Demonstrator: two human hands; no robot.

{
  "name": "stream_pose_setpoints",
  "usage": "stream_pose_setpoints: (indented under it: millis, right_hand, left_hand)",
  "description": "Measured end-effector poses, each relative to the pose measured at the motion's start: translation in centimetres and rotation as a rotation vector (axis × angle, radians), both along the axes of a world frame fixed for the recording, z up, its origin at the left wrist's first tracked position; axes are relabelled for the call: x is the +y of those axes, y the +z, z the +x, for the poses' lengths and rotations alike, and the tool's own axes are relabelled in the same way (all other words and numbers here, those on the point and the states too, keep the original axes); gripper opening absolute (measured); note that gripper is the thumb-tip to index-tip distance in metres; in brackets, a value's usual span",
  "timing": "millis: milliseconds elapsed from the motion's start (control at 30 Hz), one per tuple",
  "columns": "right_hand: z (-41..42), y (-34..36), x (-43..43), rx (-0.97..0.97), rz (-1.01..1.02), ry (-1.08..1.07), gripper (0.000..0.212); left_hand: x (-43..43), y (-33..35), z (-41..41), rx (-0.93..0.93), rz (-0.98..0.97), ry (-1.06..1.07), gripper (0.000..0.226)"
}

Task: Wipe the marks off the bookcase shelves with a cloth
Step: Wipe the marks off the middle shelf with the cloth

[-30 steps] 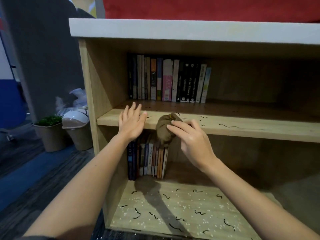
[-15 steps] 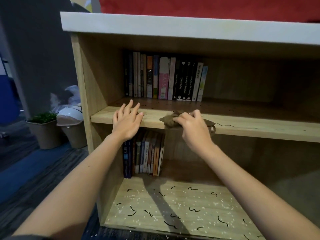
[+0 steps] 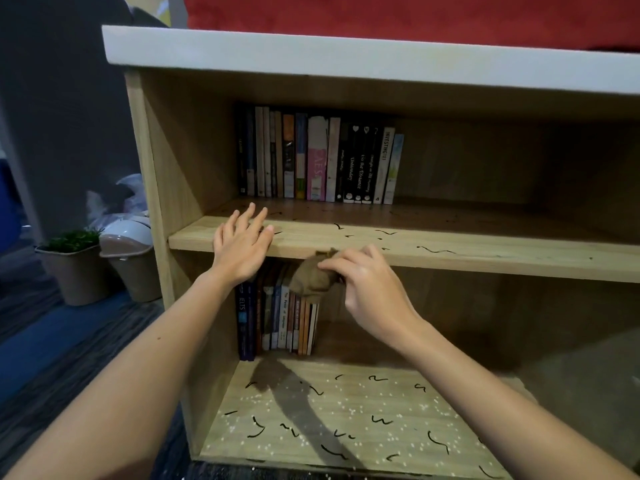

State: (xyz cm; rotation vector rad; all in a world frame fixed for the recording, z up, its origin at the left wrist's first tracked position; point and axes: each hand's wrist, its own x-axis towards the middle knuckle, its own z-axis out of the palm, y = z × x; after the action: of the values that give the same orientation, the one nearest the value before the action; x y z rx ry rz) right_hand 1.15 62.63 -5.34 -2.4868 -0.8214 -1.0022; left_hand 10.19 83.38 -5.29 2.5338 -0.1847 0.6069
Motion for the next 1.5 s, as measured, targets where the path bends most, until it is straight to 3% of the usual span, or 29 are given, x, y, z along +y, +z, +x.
stream_pose_setpoints:
  millis: [167, 267, 333, 467, 633, 767, 867, 933, 1000, 1133, 1333, 1500]
  right_hand:
    - [3.1, -0.6, 0.4, -0.270, 0.101, -0.151, 0.036]
    - [2.5, -4.3, 1.7, -0.168, -0.016, -0.106, 0.039]
    - [1.0, -6.1, 2.3, -0.051, -0.069, 0.007, 0.051]
    - [1.4, -4.1, 2.0, -0.157, 0.122, 0.024, 0.044]
    - [2.2, -2.0, 3.0, -0.068, -0.075, 0.070, 0.045]
    - [3.0, 4.5, 3.7, -0.116, 0.098, 0.111, 0.036]
    - [8.0, 9.4, 4.7, -0.132, 0.122, -0.003, 0.039]
    - [13.5, 11.4, 5.6, 0.022, 0.088, -0.091, 0.044]
    - [18.9, 11.9, 7.1, 0.173, 0.028, -0.166, 0.044]
    - [25.1, 9.7, 10.7, 0.166, -0.140, -0.184, 0.037]
    - [24.5, 7.1, 16.0, 0.307, -0.398, 0.080, 0.047]
    - [16.7, 7.6, 13.0, 0.188, -0.401, 0.309, 0.038]
  left_hand:
    - [-0.1, 0.3, -0.1, 0.039, -0.044, 0.000, 0.051]
    - [0.1, 0.6, -0.2, 0.073, -0.082, -0.019, 0.051]
    - [0.2, 0.9, -0.3, 0.077, -0.132, -0.050, 0.050]
    - [1.0, 1.3, -0.5, -0.082, -0.366, -0.112, 0.043]
    - [3.5, 2.3, 1.0, -0.199, -0.251, 0.010, 0.037]
    - [5.2, 3.1, 2.5, -0.235, -0.189, 0.032, 0.037]
    - [5.9, 2.7, 3.4, -0.318, -0.282, 0.071, 0.040]
    - [5.8, 2.3, 3.6, -0.448, -0.420, 0.104, 0.040]
    - [5.7, 2.0, 3.6, -0.567, -0.514, 0.112, 0.040]
    - [5.9, 1.8, 4.1, -0.631, -0.547, 0.127, 0.042]
    - [6.0, 1.7, 4.3, -0.646, -0.491, 0.123, 0.041]
    - [6.1, 1.7, 4.2, -0.644, -0.510, 0.113, 0.041]
